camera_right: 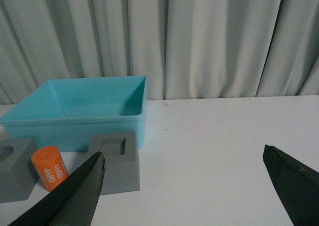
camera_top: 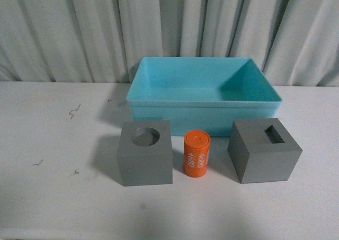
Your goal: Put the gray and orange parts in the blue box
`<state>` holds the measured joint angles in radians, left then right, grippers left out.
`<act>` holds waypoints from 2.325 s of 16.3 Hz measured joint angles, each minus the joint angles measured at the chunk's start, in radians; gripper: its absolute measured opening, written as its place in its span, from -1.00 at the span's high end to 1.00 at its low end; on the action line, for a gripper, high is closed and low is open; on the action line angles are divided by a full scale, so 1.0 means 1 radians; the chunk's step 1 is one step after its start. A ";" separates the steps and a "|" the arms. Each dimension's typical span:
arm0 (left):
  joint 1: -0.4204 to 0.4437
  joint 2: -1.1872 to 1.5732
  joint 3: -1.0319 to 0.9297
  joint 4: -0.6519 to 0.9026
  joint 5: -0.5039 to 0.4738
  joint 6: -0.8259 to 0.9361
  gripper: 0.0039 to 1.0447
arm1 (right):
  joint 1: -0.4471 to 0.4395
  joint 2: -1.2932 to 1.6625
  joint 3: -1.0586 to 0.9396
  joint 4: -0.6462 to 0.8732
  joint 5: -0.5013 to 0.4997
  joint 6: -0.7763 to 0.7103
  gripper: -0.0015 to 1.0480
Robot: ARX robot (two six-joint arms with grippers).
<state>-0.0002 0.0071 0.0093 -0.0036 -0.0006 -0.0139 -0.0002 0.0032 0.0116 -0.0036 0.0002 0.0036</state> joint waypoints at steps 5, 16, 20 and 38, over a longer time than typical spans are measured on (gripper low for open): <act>0.000 0.000 0.000 0.000 0.000 0.000 -0.88 | 0.000 0.000 0.000 0.000 0.000 0.000 -0.87; 0.000 0.000 0.000 0.000 0.000 0.000 -0.88 | 0.000 0.000 0.000 0.000 0.000 0.000 -0.87; 0.000 0.000 0.000 0.000 0.000 0.000 -0.88 | 0.000 0.000 0.000 0.000 0.000 0.000 -0.87; 0.000 0.000 0.000 0.000 0.000 0.000 -0.88 | -0.315 1.378 0.657 0.115 -0.360 -0.220 -0.87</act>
<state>-0.0002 0.0071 0.0093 -0.0036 -0.0006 -0.0139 -0.3149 1.3811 0.6685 0.1112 -0.3603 -0.2165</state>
